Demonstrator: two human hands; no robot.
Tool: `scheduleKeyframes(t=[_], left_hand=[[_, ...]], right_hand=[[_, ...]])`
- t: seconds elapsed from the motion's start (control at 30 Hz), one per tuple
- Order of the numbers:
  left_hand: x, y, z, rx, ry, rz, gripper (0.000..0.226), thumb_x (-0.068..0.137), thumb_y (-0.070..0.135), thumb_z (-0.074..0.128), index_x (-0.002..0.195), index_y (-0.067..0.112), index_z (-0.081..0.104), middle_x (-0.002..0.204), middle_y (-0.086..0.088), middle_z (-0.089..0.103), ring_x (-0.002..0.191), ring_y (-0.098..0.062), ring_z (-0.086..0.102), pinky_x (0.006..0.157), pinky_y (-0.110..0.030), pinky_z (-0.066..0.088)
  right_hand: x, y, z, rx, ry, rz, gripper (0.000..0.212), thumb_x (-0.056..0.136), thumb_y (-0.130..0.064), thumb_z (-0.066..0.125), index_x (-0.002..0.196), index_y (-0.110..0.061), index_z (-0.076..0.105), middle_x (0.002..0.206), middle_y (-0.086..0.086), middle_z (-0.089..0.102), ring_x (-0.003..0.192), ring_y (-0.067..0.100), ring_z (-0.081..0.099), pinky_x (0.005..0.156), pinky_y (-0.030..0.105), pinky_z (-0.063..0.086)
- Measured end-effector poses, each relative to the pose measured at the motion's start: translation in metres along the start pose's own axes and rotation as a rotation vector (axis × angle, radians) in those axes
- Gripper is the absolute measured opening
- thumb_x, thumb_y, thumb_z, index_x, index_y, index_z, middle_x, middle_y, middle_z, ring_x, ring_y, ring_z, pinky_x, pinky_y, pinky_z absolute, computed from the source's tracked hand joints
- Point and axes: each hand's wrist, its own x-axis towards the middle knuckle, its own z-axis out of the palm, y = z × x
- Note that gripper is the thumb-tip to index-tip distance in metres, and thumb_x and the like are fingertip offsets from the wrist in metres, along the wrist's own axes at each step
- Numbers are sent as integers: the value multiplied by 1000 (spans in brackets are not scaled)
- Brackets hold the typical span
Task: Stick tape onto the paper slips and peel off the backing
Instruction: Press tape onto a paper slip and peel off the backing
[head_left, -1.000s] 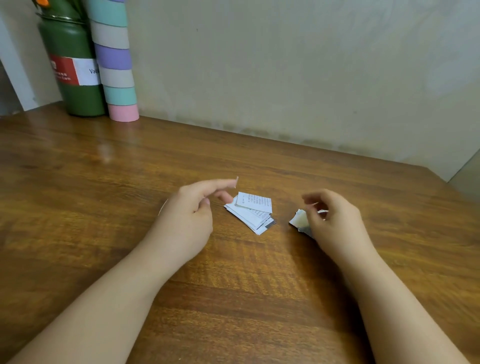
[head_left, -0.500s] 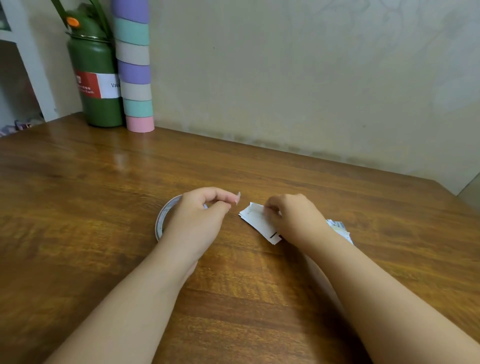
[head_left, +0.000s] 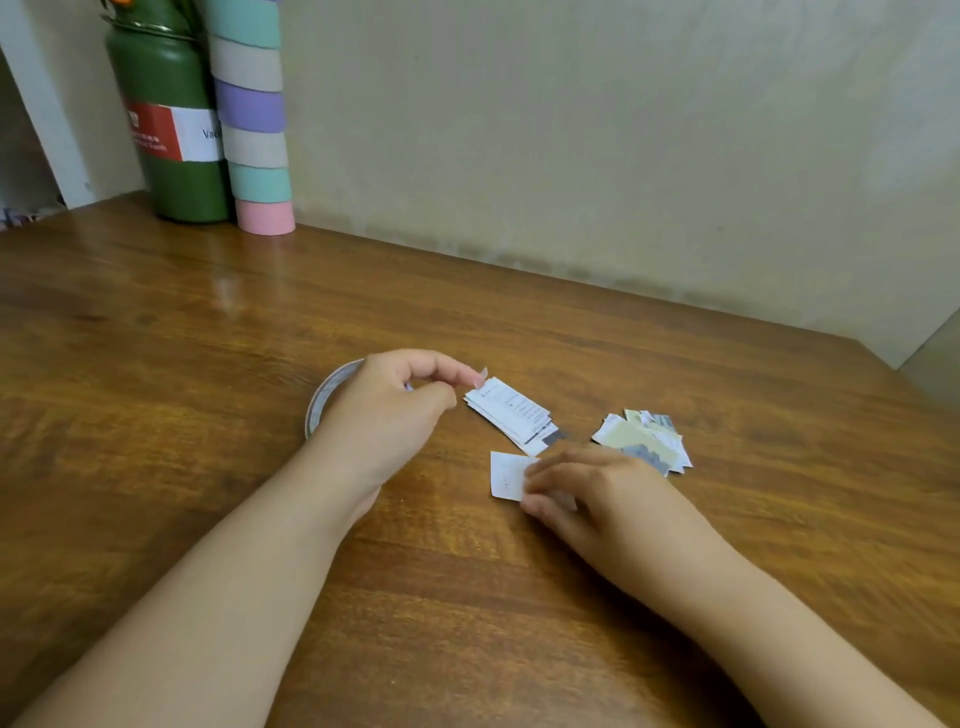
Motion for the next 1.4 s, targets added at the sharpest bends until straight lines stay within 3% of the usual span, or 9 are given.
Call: scheduleKeyframes(t=[0.1, 0.23, 0.37, 0.47, 0.67, 0.87, 0.97, 1.2, 1.4], left_hand=[[-2, 1, 0, 46, -84, 0, 33, 83, 4, 54, 76, 28, 74, 69, 19, 60, 59, -8, 43, 67, -26, 36], [-5, 3, 1, 113, -203, 38, 33, 81, 3, 56, 72, 30, 72, 102, 0, 61, 64, -13, 41, 70, -30, 39], [-6, 2, 3, 122, -248, 70, 31, 78, 0, 56, 72, 26, 71, 101, 10, 61, 64, -13, 41, 68, -29, 39], [-6, 1, 3, 140, -269, 81, 29, 78, 0, 56, 72, 25, 70, 100, 9, 60, 65, -14, 41, 67, -30, 40], [-8, 1, 7, 138, -302, 93, 32, 77, -2, 57, 70, 27, 69, 95, 11, 61, 57, 1, 44, 65, -24, 34], [-10, 0, 8, 204, -308, 96, 31, 79, -2, 56, 73, 25, 69, 98, 11, 58, 67, -11, 51, 62, -21, 41], [-11, 1, 10, 250, -313, 103, 29, 80, -2, 55, 76, 22, 69, 100, 13, 56, 82, -13, 53, 63, -15, 42], [-13, 0, 10, 379, -390, 145, 29, 80, -2, 52, 85, 24, 65, 104, 15, 50, 72, -17, 50, 60, -24, 43], [-15, 0, 12, 432, -402, 159, 30, 81, 1, 53, 93, 28, 61, 107, 17, 48, 68, -11, 50, 62, -21, 44]], right_hand=[[8, -3, -9, 123, 47, 117, 22, 92, -41, 51, 93, -27, 68, 89, -20, 61, 88, -4, 52, 77, 12, 39], [20, -16, -19, 474, 280, 196, 14, 93, -26, 55, 93, -41, 57, 90, -19, 63, 86, -2, 57, 73, 10, 44], [21, -23, -9, 770, 208, 231, 18, 96, -29, 49, 107, -39, 59, 99, -20, 68, 98, -3, 60, 88, 24, 49], [17, -24, -8, 884, 184, 244, 17, 96, -23, 50, 103, -27, 65, 95, -17, 70, 94, -3, 62, 88, 22, 48], [12, -23, -11, 849, 190, 263, 12, 91, -23, 60, 85, -22, 70, 82, -5, 71, 82, 14, 64, 77, 30, 48], [12, -20, -7, 806, 229, 296, 12, 88, -22, 62, 78, -23, 69, 74, -3, 67, 63, 8, 54, 58, 14, 40], [11, -17, -6, 795, 222, 316, 15, 88, -24, 60, 77, -23, 70, 74, 1, 67, 62, 13, 50, 57, 21, 39], [11, -19, -9, 817, 151, 358, 19, 87, -22, 58, 75, -22, 72, 72, 12, 58, 61, 8, 40, 53, 15, 31], [12, -19, -10, 852, 121, 457, 23, 85, -25, 56, 66, -21, 67, 69, -1, 58, 66, 11, 41, 57, 20, 33]])
